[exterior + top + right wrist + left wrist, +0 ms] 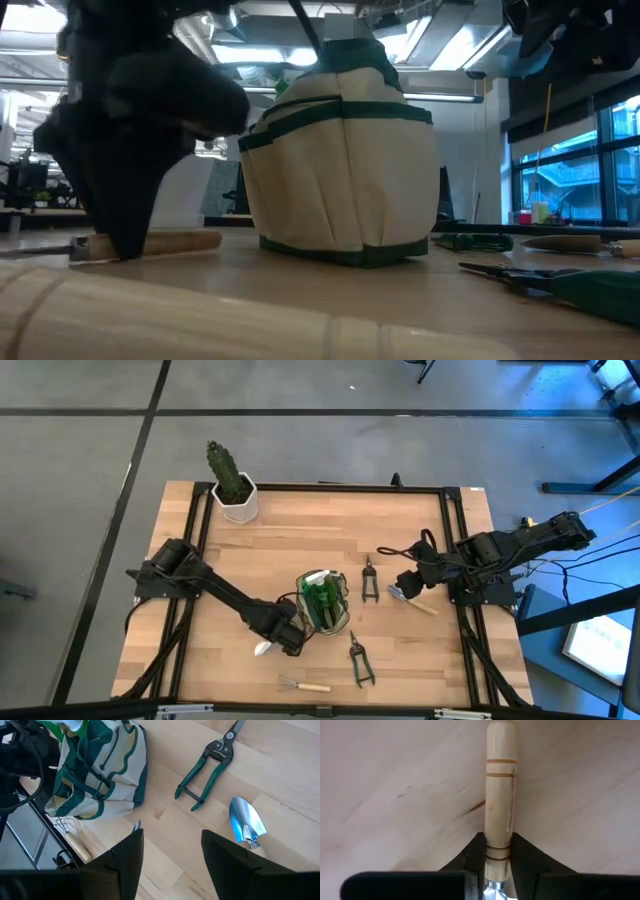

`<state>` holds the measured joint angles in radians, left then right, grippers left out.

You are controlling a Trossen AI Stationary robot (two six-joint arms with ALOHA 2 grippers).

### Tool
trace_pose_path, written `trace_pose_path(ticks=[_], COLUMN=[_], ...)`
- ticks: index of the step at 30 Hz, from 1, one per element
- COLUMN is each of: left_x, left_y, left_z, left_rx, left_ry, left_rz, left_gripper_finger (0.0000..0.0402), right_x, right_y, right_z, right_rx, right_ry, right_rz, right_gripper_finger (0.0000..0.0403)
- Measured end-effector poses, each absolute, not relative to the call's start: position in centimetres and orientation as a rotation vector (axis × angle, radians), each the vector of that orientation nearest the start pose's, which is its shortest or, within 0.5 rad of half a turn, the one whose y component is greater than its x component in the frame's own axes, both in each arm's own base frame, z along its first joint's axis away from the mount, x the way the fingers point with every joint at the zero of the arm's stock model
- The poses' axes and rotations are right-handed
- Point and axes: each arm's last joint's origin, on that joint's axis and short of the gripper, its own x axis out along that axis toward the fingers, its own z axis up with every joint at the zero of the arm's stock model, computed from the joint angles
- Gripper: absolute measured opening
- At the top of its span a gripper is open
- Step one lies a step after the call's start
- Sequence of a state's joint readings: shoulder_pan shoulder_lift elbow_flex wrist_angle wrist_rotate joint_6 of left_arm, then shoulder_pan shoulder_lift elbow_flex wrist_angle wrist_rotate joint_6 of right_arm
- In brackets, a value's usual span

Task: Pick & Place Garden tools in Gardening bag
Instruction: Put the left trowel into the gardening bag

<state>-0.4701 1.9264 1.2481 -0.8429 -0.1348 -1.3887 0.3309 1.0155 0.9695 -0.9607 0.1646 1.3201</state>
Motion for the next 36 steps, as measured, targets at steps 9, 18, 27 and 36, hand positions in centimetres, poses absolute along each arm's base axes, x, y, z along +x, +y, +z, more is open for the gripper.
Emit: trace_pose_path(ticks=[9,18,27,36], left_x=[28.8,27.2,30.9,31.1], left_y=[-16.9,-18.1,-17.2,-16.9], left_z=[20.0,25.9,28.0,27.8], left_rx=[-0.755,-0.669,-0.496,-0.521], left_ry=[0.935,0.314,0.187,0.097], left_rz=[0.774,0.708,0.607,0.69], left_gripper_finger=[0.0053,0.0053,0.0053,0.0053], right_x=[17.2,17.2,17.2,17.2], right_y=[5.4,5.4,5.4,5.4], right_z=[29.5,29.5,29.5,29.5], right_rx=[0.961,0.944,0.937,0.94], right_ry=[0.901,0.903,0.905,0.911], right_rz=[-0.498,-0.488,-0.485,-0.48], right_gripper_finger=[0.0202,0.0202,0.0202,0.0202])
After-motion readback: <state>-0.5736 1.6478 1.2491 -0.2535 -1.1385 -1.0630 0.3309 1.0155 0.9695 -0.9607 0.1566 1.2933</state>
